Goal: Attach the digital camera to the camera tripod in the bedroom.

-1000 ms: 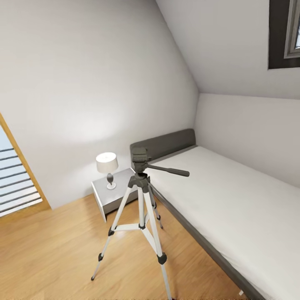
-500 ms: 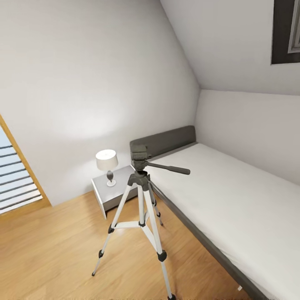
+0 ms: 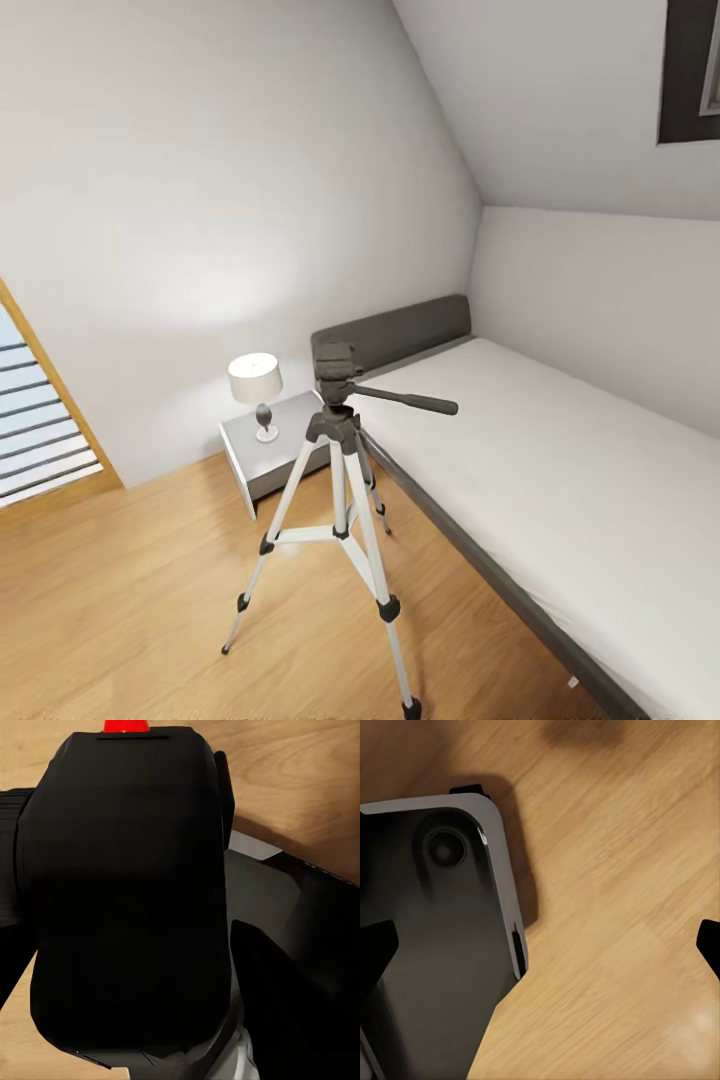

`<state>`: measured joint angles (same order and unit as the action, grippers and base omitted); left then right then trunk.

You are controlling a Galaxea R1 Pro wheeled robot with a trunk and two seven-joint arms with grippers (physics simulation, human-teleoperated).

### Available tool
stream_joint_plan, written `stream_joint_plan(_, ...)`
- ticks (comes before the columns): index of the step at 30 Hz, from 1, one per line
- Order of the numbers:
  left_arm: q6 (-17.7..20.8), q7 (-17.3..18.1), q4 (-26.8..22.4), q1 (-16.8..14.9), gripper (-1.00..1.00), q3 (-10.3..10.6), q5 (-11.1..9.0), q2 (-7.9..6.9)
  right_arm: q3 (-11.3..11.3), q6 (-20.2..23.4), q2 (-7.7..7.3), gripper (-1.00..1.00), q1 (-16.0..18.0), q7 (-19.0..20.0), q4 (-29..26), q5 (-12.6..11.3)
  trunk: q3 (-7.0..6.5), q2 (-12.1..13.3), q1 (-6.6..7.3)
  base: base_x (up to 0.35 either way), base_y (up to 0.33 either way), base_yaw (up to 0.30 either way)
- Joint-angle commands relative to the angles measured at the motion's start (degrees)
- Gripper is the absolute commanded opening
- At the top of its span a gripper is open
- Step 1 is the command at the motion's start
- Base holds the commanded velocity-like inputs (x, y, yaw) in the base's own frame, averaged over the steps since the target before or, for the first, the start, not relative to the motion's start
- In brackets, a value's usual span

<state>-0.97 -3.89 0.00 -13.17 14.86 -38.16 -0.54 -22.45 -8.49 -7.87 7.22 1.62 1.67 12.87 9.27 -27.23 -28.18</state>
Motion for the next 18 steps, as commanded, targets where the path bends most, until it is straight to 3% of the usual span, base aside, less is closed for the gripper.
stream_joint_plan(1,-0.1,-0.2,0.0,0.0,-1.00,0.5,-0.2,0.01,-0.5,-0.3,-0.04,1.00,0.1,0.1,0.2,0.4,0.13,-0.1,-0.02,0.000,0.000,0.000)
stream_joint_plan(9,-0.1,-0.2,0.0,0.0,-1.00,0.5,-0.2,0.01,-0.5,-0.4,0.03,1.00,0.1,0.1,0.2,0.4,0.19,-0.1,-0.02,0.000,0.000,0.013)
stream_joint_plan(18,-0.1,-0.2,0.0,-0.1,-1.00,0.5,-0.2,-0.01,-0.5,-0.4,0.04,1.00,0.1,0.1,0.2,0.4,0.20,-0.1,-0.02,0.000,0.000,0.218)
